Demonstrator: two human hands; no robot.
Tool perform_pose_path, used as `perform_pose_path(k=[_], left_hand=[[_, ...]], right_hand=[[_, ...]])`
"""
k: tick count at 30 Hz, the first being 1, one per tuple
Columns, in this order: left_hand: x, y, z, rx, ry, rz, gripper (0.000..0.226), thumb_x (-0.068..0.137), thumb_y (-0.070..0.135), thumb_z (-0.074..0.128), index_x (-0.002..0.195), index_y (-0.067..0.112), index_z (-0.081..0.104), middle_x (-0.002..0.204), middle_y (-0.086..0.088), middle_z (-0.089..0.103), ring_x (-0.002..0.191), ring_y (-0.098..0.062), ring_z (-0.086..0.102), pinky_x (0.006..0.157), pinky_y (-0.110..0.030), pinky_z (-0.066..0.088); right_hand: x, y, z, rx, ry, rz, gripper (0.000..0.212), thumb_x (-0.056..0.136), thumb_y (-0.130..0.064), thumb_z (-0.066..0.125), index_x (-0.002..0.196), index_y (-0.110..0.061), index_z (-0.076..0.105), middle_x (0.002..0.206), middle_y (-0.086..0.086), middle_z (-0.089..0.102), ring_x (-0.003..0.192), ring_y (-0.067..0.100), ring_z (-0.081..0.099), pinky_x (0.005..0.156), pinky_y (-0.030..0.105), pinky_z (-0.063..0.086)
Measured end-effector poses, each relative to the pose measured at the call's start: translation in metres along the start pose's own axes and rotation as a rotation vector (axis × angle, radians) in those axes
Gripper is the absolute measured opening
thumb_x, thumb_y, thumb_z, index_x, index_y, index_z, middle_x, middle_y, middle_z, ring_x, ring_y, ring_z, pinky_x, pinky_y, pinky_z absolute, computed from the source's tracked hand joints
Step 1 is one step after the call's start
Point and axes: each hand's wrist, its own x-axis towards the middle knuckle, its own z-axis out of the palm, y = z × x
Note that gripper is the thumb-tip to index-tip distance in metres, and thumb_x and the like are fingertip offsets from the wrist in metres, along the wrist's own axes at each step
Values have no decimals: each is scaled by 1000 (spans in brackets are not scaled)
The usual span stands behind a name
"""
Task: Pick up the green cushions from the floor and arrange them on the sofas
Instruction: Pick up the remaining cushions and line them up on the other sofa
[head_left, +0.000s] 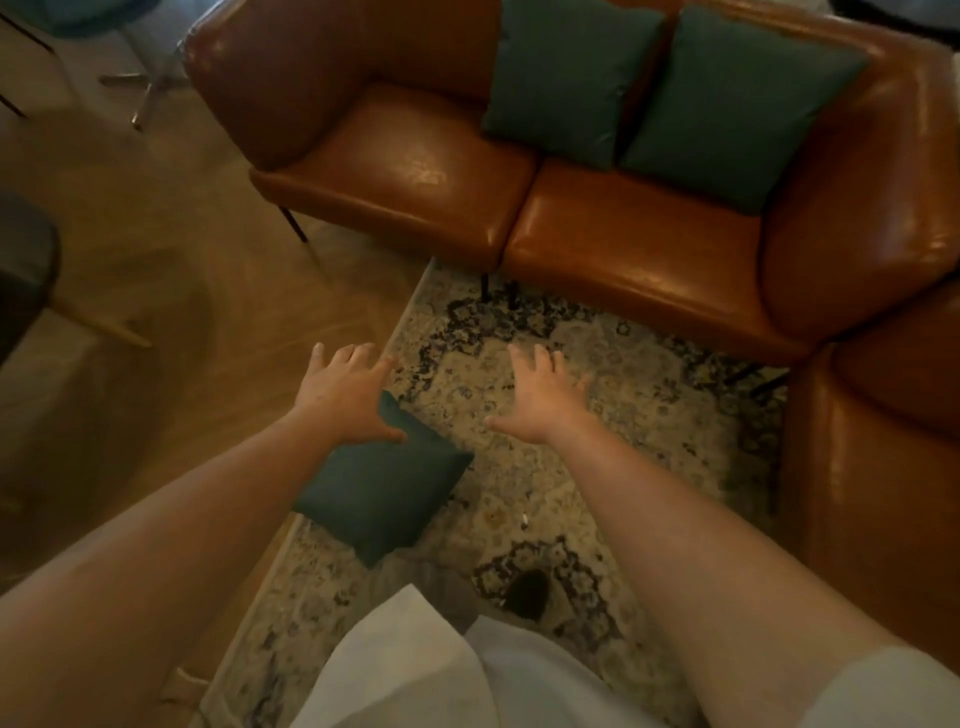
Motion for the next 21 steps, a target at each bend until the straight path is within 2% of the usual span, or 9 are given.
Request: perform_pose_path(k=[10,15,18,21], left_hand=[[-23,-89,41,4,-8,33,130,64,97,61,167,34,13,172,-7,22,159,-30,21,127,-65,10],[-18,-160,73,-19,-22,105,130,65,96,61,168,33,12,173,-7,21,159,-30,19,127,-65,10],[-16,-197,88,-31,-45,150,130,65,95,63,167,33,13,173,-7,20,159,-30,19,127,-65,10],[-14,-228,104,-45,-76,174,131,64,96,62,167,32,13,172,-8,22,159,-31,20,127,-65,12]], right_hand=[[-2,-81,51,73,-25,69,124,91,-63,77,173,-33,-10,181,10,-11,167,41,-8,128,72,7],[13,-132,78,96,10,194,119,89,-64,79,174,-27,5,180,13,3,166,40,4,128,67,17],[15,-163,96,168,38,243,120,90,-59,81,174,-27,2,181,11,-6,167,40,-1,130,62,21],[20,-197,120,188,23,293,124,87,-63,81,174,-28,-1,181,14,-4,166,42,-1,131,66,20]])
